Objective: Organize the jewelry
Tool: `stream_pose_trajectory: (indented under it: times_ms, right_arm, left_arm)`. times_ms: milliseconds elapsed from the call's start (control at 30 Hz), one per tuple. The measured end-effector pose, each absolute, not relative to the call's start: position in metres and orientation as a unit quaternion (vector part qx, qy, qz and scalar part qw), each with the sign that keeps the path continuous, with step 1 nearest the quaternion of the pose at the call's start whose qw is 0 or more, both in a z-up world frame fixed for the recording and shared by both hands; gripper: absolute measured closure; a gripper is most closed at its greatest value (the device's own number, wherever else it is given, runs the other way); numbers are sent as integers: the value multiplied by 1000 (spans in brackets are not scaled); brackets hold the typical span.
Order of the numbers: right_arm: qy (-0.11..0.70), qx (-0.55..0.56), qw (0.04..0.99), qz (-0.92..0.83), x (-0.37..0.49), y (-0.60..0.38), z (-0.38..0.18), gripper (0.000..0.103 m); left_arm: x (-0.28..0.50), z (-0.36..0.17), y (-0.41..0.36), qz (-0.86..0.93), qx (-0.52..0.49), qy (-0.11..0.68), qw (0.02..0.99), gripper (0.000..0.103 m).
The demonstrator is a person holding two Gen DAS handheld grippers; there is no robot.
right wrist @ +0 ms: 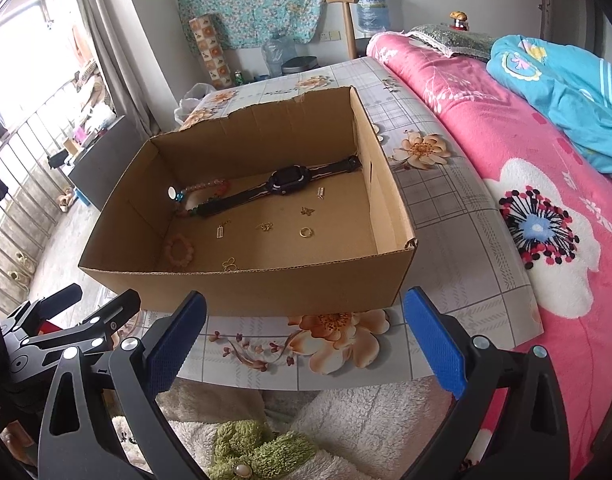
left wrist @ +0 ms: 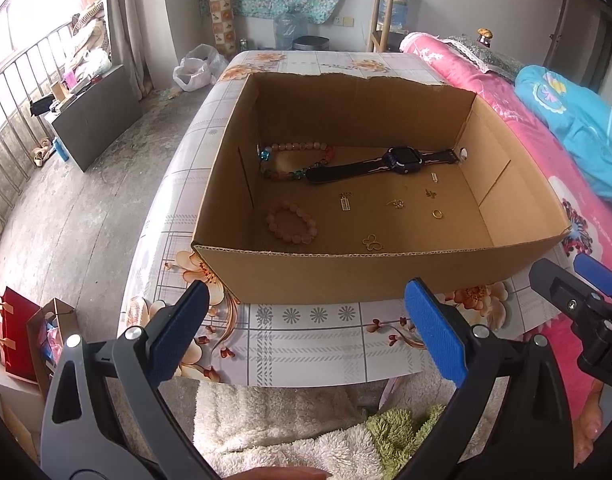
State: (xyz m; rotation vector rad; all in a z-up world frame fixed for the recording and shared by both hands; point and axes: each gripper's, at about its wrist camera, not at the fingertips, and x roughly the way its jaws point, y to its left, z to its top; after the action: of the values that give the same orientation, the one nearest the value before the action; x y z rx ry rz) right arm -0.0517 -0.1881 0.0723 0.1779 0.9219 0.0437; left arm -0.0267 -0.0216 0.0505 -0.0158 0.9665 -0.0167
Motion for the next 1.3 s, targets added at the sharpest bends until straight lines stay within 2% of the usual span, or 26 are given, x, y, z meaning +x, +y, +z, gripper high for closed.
stream_pose_trajectory:
  times_ms: [1300]
  right_arm:
    - [457, 71, 886, 21, -46, -182, 64, 7]
  left_arm:
    - [-26, 43, -20, -8, -9, 478, 878, 8]
